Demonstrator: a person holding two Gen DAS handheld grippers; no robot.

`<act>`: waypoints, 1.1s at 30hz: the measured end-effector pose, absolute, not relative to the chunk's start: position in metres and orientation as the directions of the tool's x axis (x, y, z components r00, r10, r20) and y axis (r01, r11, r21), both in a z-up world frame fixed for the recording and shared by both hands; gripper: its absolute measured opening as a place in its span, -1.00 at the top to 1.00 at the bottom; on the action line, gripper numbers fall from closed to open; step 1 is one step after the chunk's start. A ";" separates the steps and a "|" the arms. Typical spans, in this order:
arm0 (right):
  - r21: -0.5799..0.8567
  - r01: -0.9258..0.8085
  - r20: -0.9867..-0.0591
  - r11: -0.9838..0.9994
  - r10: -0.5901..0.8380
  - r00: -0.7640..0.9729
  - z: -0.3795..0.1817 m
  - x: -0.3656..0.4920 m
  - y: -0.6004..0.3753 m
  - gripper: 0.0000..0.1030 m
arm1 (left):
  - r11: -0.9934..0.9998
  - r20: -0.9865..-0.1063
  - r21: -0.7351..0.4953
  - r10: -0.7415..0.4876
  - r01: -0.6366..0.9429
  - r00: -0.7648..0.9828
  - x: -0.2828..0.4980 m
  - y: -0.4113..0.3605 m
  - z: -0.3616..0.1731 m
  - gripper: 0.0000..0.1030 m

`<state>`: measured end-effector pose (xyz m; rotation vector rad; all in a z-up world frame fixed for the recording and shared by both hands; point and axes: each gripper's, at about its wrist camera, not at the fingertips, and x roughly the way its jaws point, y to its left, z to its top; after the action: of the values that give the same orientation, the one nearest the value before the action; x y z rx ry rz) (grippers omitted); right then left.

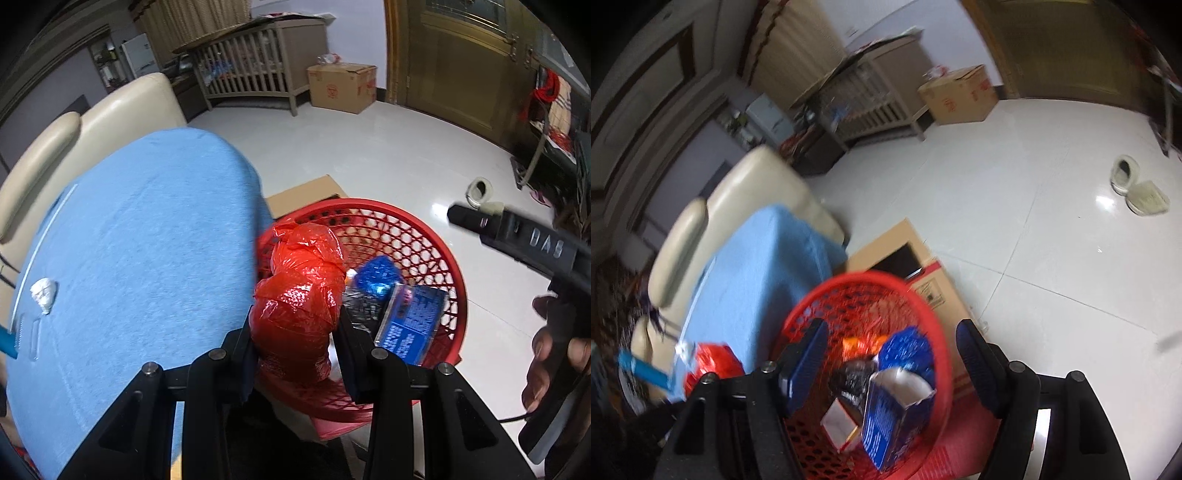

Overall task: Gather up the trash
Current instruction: 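Open the right tool to drop the wrapper while the left tool drops the red bag, then move both tools back over the table toward the white tissue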

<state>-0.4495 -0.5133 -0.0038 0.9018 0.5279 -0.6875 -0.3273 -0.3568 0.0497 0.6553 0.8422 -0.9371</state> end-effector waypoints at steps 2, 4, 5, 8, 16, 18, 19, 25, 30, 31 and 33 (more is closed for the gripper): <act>0.537 0.735 -0.664 0.413 -0.331 0.671 -0.002 -0.457 -0.518 -0.45 | 0.432 -0.856 0.108 -0.417 0.895 0.305 -0.330 -0.361 0.045 0.24; 0.547 0.738 -0.660 0.396 -0.339 0.670 -0.001 -0.463 -0.522 -0.45 | 0.421 -0.864 0.106 -0.410 0.901 0.293 -0.332 -0.367 0.041 0.24; 0.549 0.738 -0.660 0.392 -0.338 0.671 -0.001 -0.464 -0.523 -0.45 | 0.415 -0.869 0.100 -0.406 0.904 0.283 -0.332 -0.368 0.039 0.24; 0.555 0.735 -0.661 0.390 -0.330 0.674 -0.003 -0.465 -0.523 -0.45 | 0.403 -0.888 0.052 -0.401 0.914 0.227 -0.331 -0.374 0.033 0.18; 0.559 0.724 -0.657 0.405 -0.316 0.684 -0.003 -0.463 -0.520 -0.45 | 0.429 -0.898 -0.004 -0.398 0.904 0.185 -0.321 -0.384 0.028 -0.35; 0.557 0.724 -0.657 0.407 -0.318 0.684 -0.002 -0.462 -0.519 -0.45 | 0.438 -0.896 -0.006 -0.402 0.899 0.190 -0.317 -0.380 0.032 -0.36; 0.557 0.723 -0.657 0.408 -0.317 0.684 -0.002 -0.462 -0.519 -0.45 | 0.444 -0.893 -0.007 -0.406 0.896 0.194 -0.314 -0.378 0.035 -0.36; 0.552 0.714 -0.652 0.432 -0.311 0.692 0.006 -0.454 -0.513 -0.45 | 0.516 -0.870 -0.017 -0.430 0.856 0.242 -0.289 -0.345 0.052 -0.37; 0.540 0.691 -0.647 0.481 -0.288 0.706 0.018 -0.435 -0.501 -0.45 | 0.628 -0.856 -0.024 -0.414 0.778 0.308 -0.255 -0.289 0.056 -0.37; 0.536 0.685 -0.646 0.493 -0.284 0.709 0.021 -0.431 -0.497 -0.45 | 0.654 -0.855 -0.024 -0.406 0.756 0.323 -0.248 -0.275 0.055 -0.37; 0.524 0.670 -0.646 0.525 -0.268 0.715 0.026 -0.419 -0.488 -0.45 | 0.696 -0.854 -0.026 -0.389 0.718 0.346 -0.238 -0.251 0.052 -0.37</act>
<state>-0.4190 -0.4885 0.0261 0.8432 0.5347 -0.5942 -0.2378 -0.2515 0.0520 0.3876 0.9771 -0.7415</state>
